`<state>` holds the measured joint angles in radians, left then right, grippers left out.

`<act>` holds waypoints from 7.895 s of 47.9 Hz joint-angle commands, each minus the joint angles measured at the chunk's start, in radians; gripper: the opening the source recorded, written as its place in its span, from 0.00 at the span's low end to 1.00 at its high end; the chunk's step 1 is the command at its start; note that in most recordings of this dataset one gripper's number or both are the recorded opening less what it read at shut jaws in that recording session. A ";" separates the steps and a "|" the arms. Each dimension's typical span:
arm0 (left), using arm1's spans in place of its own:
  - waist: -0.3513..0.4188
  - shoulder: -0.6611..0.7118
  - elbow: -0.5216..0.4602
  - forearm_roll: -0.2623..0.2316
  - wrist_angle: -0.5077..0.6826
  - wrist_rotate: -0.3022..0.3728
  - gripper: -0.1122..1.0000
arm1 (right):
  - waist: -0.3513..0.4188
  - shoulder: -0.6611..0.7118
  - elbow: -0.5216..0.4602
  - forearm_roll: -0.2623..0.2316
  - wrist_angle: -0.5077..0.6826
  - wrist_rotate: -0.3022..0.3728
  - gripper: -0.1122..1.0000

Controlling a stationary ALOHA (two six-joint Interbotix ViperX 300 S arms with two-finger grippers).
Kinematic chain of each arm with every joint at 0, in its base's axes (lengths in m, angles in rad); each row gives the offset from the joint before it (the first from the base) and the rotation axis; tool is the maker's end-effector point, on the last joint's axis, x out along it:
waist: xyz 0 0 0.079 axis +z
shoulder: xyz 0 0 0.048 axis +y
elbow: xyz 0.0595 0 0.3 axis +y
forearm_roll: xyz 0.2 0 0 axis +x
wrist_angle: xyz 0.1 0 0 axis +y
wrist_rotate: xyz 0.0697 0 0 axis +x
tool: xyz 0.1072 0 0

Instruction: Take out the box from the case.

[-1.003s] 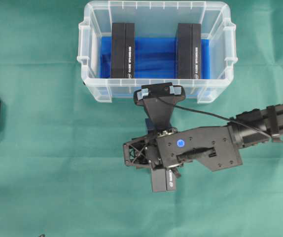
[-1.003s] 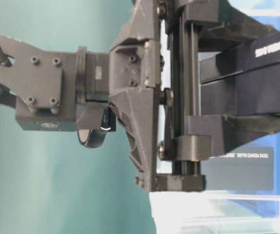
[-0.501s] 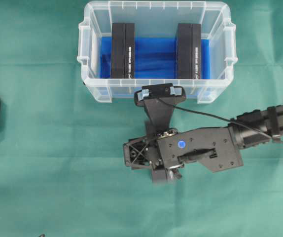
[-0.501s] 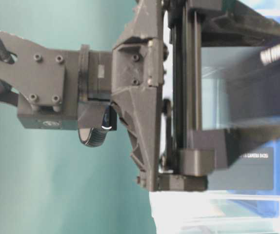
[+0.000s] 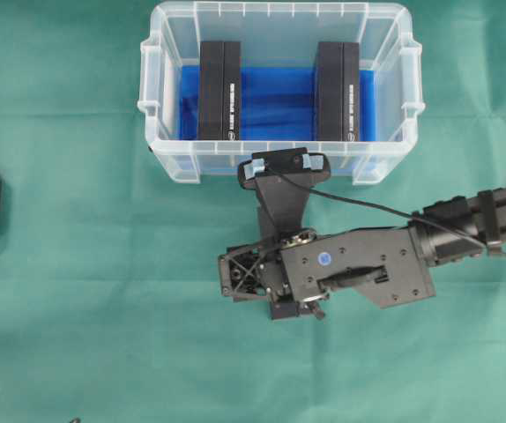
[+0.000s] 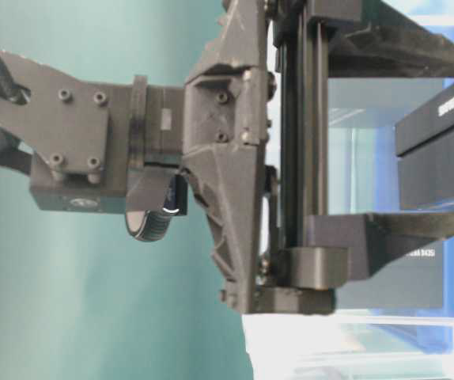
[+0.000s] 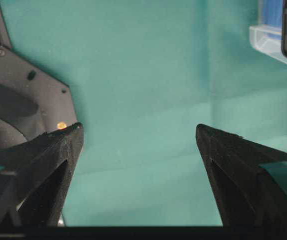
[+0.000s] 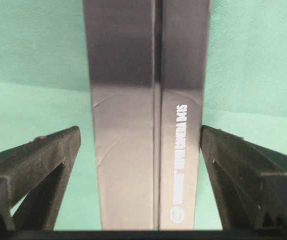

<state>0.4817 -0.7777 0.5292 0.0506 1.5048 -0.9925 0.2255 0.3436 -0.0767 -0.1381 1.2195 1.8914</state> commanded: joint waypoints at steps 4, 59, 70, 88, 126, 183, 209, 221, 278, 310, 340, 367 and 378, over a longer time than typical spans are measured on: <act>-0.002 0.003 -0.009 0.003 -0.005 0.000 0.94 | 0.000 -0.069 -0.037 -0.003 0.049 0.000 0.95; -0.002 0.003 -0.009 0.003 -0.005 0.000 0.94 | -0.026 -0.189 -0.152 -0.015 0.210 -0.038 0.94; -0.002 0.000 -0.008 0.003 -0.005 0.003 0.94 | -0.008 -0.232 -0.114 -0.002 0.264 -0.029 0.93; -0.002 -0.003 -0.009 0.002 -0.005 0.000 0.94 | 0.028 -0.371 0.049 0.012 0.284 -0.021 0.93; -0.002 -0.018 -0.006 0.002 -0.005 0.021 0.94 | 0.117 -0.741 0.413 0.043 0.288 0.117 0.93; -0.002 -0.008 -0.008 0.002 -0.028 0.014 0.94 | -0.523 -0.851 0.566 0.025 0.207 -0.511 0.93; -0.002 -0.006 -0.008 0.002 -0.031 0.011 0.94 | -0.675 -0.844 0.578 0.026 0.192 -0.641 0.93; -0.002 -0.006 -0.008 0.002 -0.031 0.012 0.94 | -0.675 -0.844 0.578 0.026 0.192 -0.641 0.93; -0.083 0.296 -0.190 -0.003 -0.110 -0.052 0.94 | -0.675 -0.844 0.578 0.025 0.192 -0.641 0.93; -0.190 0.670 -0.620 0.011 -0.109 -0.117 0.94 | -0.676 -0.844 0.578 0.026 0.187 -0.655 0.93; -0.224 0.850 -0.821 0.026 -0.052 -0.120 0.94 | -0.675 -0.844 0.578 0.028 0.167 -0.655 0.93; -0.224 0.864 -0.819 0.040 -0.057 -0.135 0.94 | -0.675 -0.844 0.578 0.031 0.167 -0.655 0.93; -0.224 0.864 -0.818 0.055 -0.060 -0.135 0.94 | -0.675 -0.844 0.578 0.031 0.167 -0.655 0.93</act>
<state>0.2562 0.1012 -0.2654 0.0966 1.4496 -1.1259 -0.4479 -0.4955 0.5108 -0.1089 1.3898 1.2364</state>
